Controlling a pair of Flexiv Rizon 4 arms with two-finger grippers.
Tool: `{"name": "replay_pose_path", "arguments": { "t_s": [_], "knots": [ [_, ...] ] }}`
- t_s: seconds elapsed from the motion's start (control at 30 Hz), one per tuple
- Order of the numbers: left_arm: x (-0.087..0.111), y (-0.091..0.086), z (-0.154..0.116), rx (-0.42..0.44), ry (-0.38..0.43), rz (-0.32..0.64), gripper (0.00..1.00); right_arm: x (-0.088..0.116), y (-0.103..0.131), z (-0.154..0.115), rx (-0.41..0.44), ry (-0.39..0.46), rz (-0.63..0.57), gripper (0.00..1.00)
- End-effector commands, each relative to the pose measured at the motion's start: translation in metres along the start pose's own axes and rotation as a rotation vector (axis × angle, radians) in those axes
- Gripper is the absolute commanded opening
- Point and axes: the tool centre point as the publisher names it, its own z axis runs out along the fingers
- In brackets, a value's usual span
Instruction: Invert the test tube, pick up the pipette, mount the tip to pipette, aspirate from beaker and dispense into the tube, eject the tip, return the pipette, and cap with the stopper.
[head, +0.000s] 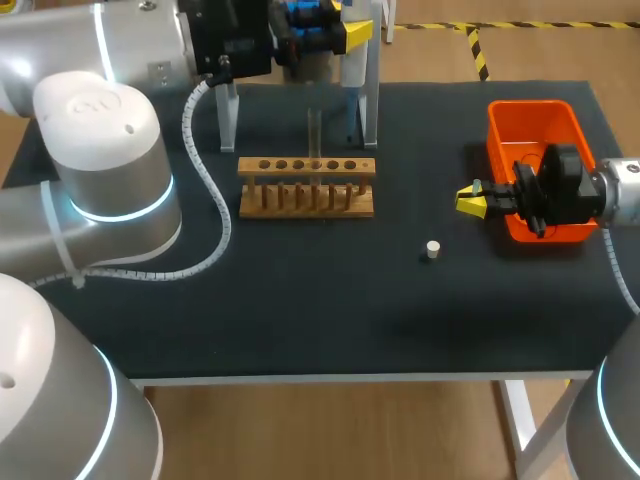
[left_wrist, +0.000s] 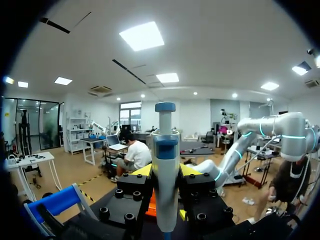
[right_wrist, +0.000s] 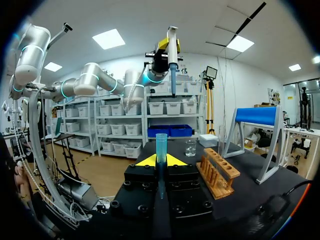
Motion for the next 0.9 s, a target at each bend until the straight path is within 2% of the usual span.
{"name": "replay_pose_path", "arguments": {
  "t_s": [0.03, 0.47, 0.9],
  "knots": [
    [-0.001, 0.003, 0.0, 0.005, 0.004, 0.0, 0.0, 0.001, 0.0, 0.0, 0.002, -0.001, -0.001, 0.0],
    [0.003, 0.01, -0.002, 0.013, 0.007, 0.034, 0.0, 0.001, 0.0, 0.0, 0.002, -0.001, -0.001, 0.0],
    [-0.001, 0.019, -0.002, 0.014, -0.007, 0.031, 0.0, 0.001, 0.0, 0.0, 0.002, -0.001, -0.001, 0.0]
  ]
}}
